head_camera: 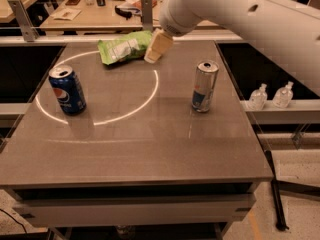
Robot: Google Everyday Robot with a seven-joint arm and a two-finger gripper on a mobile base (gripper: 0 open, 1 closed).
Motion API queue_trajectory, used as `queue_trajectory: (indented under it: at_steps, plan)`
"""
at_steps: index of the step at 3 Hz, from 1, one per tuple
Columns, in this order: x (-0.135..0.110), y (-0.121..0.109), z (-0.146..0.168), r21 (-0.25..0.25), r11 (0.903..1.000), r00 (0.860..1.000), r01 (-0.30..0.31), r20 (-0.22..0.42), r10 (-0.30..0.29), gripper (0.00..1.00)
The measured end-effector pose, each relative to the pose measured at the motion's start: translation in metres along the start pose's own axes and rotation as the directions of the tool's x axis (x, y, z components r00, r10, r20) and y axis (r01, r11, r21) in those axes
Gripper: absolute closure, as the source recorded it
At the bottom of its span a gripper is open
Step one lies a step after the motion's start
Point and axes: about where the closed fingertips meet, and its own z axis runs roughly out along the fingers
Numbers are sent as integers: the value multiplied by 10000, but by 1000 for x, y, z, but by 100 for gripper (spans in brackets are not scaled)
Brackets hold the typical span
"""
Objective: Pick green rice chip bag
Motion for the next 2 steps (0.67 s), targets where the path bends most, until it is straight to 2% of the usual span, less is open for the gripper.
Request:
queue_trajectory:
  at_steps: [1, 2]
  plan:
    - [-16, 4, 31, -433, 9987, 9977, 278, 635, -251, 0]
    - [-25, 9, 61, -609, 9971, 9952, 455, 896, -399, 0]
